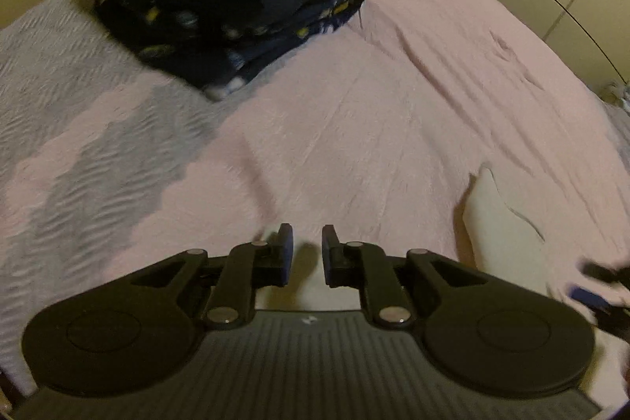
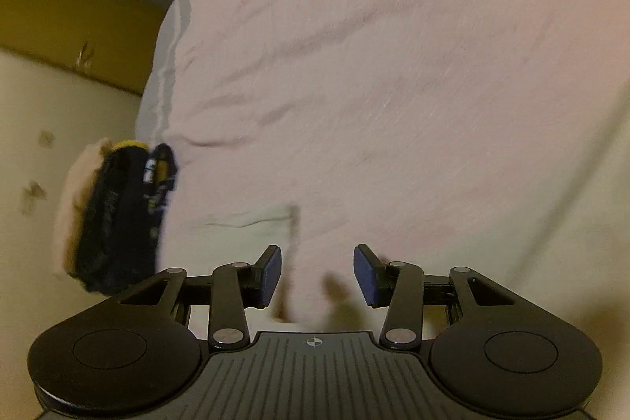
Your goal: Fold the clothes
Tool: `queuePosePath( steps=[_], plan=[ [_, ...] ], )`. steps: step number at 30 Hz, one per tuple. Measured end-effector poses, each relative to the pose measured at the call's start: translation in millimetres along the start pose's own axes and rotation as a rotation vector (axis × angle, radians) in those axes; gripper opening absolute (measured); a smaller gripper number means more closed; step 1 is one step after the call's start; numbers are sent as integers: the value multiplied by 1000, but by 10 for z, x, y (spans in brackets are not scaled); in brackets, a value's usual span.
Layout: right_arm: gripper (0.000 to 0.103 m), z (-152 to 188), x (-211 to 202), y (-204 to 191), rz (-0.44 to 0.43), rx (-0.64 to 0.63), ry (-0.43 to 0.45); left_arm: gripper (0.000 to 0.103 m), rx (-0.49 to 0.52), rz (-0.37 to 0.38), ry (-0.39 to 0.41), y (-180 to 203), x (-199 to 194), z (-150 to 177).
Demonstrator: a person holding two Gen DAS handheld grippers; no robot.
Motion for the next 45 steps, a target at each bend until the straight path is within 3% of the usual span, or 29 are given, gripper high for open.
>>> queuePosePath(
  steps=[5,6,7,11,14,15,17,18,19,21,29,32,42,44,45],
  plan=[
    [44,23,429,23,-36,114,-9,11,-73,36,-66,-347,-267,255],
    [31,20,467,-1,-43,109,3,11,-101,41,-71,-417,-318,295],
    [3,25,488,-56,-48,83,14,11,-126,45,-74,-484,-363,319],
    [1,225,440,-696,-51,-277,40,12,-183,51,-64,-726,-516,303],
    [1,643,478,-1331,-96,-601,-7,12,-214,64,-61,-890,-608,289],
    [1,796,508,-1460,-104,-671,-31,12,-227,69,-64,-942,-632,288],
    [2,972,527,-1441,-35,-725,-49,12,-260,88,-77,-1025,-645,296],
    [8,1059,536,-1431,-1,-752,-57,12,-275,99,-84,-1055,-648,299],
    [29,1146,545,-1422,34,-778,-66,12,-287,112,-90,-1076,-652,301],
    [53,1320,560,-1404,104,-831,-84,12,-302,139,-100,-1085,-660,302],
    [52,1985,602,-1335,378,-1034,-154,18,-342,311,-151,-771,-439,241],
    [52,2084,567,-1254,401,-1103,-164,25,-405,357,-167,-611,-240,155],
    [51,2413,452,-986,477,-1334,-199,26,-489,286,-188,-432,192,85],
    [46,2478,429,-934,493,-1380,-206,26,-496,279,-177,-411,226,79],
    [38,2508,418,-906,501,-1404,-207,25,-498,276,-173,-401,238,75]
  ],
)
Point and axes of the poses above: each gripper's, at about its wrist camera, not at the fingertips, and x roughly the way its jaws point, y to its right, z to its underside, the point moved 4 cm from there along x, roughly the way its jaws point, and after that the axes turned 9 degrees about -z, right-handed, at the moved point
